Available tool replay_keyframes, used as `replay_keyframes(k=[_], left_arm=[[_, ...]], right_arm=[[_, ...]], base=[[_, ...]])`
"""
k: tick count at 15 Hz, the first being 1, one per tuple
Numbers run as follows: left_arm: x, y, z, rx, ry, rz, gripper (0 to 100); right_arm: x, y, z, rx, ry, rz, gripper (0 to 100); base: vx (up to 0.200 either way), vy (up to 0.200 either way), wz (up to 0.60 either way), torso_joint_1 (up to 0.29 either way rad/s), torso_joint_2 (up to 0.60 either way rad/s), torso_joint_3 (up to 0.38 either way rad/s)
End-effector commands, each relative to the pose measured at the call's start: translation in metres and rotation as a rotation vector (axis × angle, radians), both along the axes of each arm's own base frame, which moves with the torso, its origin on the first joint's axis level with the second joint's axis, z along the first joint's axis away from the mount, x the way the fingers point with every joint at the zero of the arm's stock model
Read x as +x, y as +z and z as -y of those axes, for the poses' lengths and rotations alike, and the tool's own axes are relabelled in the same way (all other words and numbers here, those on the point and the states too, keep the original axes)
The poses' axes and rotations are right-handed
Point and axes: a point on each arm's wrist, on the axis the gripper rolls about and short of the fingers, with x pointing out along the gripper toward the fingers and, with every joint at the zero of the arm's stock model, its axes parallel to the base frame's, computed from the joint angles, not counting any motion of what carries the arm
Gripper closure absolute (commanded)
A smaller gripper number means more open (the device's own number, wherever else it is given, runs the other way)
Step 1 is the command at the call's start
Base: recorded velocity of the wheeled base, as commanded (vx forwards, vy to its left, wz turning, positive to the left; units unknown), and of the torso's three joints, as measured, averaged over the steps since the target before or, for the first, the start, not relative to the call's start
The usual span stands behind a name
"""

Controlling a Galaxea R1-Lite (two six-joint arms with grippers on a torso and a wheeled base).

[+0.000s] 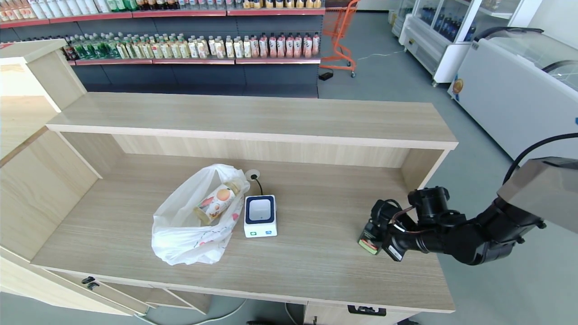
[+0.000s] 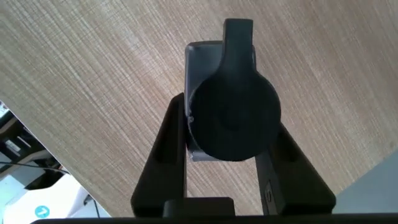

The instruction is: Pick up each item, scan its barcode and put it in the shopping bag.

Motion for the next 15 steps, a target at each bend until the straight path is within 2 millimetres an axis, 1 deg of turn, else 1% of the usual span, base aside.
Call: replay_keyframes(k=[1, 2, 4, 5, 6, 8, 9, 10, 11, 12, 13, 14, 15], left_arm=[[0.000, 0.000, 0.000, 0.000, 0.000, 0.001, 0], [0.000, 0.000, 0.000, 0.000, 0.000, 0.001, 0], [0.000, 0.000, 0.000, 0.000, 0.000, 0.001, 0], [0.000, 0.000, 0.000, 0.000, 0.000, 0.001, 0], [0.000, 0.000, 0.000, 0.000, 0.000, 0.001, 0], [0.000, 0.000, 0.000, 0.000, 0.000, 0.001, 0], [0.000, 0.000, 0.000, 0.000, 0.000, 0.001, 0], [0.000, 0.000, 0.000, 0.000, 0.000, 0.001, 0], [0.000, 0.000, 0.000, 0.000, 0.000, 0.001, 0], [0.000, 0.000, 0.000, 0.000, 0.000, 0.001, 0], [0.000, 0.000, 0.000, 0.000, 0.000, 0.001, 0], [0.000, 0.000, 0.000, 0.000, 0.000, 0.001, 0], [0.000, 0.000, 0.000, 0.000, 0.000, 0.001, 0]], right_arm=[[0.000, -0.003, -0.001, -0.001, 0.003, -0.003, 100], [0.000, -0.001, -0.002, 0.002, 0.003, 0.012, 100], [-0.008, 0.007, 0.001, 0.014, -0.004, 0.037, 100], [-0.019, 0.017, 0.004, 0.038, -0.018, 0.069, 100], [-0.034, 0.031, 0.010, 0.066, -0.040, 0.106, 100], [-0.075, 0.061, 0.031, 0.081, -0.082, 0.207, 100], [-0.089, 0.078, 0.046, 0.055, -0.099, 0.312, 100], [-0.095, 0.090, 0.055, -0.013, -0.083, 0.413, 100], [-0.098, 0.098, 0.059, -0.073, -0.057, 0.491, 100], [-0.099, 0.101, 0.058, -0.091, 0.003, 0.538, 100], [-0.100, 0.102, 0.056, -0.136, 0.147, 0.589, 100], [-0.100, 0.101, 0.056, -0.185, 0.326, 0.657, 100], [-0.101, 0.101, 0.059, -0.254, 0.555, 0.775, 100]], base=[[0.000, 0.000, 0.00, 0.000, 0.00, 0.000], [0.000, 0.000, 0.00, 0.000, 0.00, 0.000], [0.000, 0.000, 0.00, 0.000, 0.00, 0.000], [0.000, 0.000, 0.00, 0.000, 0.00, 0.000], [0.000, 0.000, 0.00, 0.000, 0.00, 0.000], [0.000, 0.000, 0.00, 0.000, 0.00, 0.000], [0.000, 0.000, 0.00, 0.000, 0.00, 0.000], [0.000, 0.000, 0.00, 0.000, 0.00, 0.000], [0.000, 0.000, 0.00, 0.000, 0.00, 0.000], [0.000, 0.000, 0.00, 0.000, 0.00, 0.000], [0.000, 0.000, 0.00, 0.000, 0.00, 0.000], [0.000, 0.000, 0.00, 0.000, 0.00, 0.000], [0.000, 0.000, 0.00, 0.000, 0.00, 0.000]])
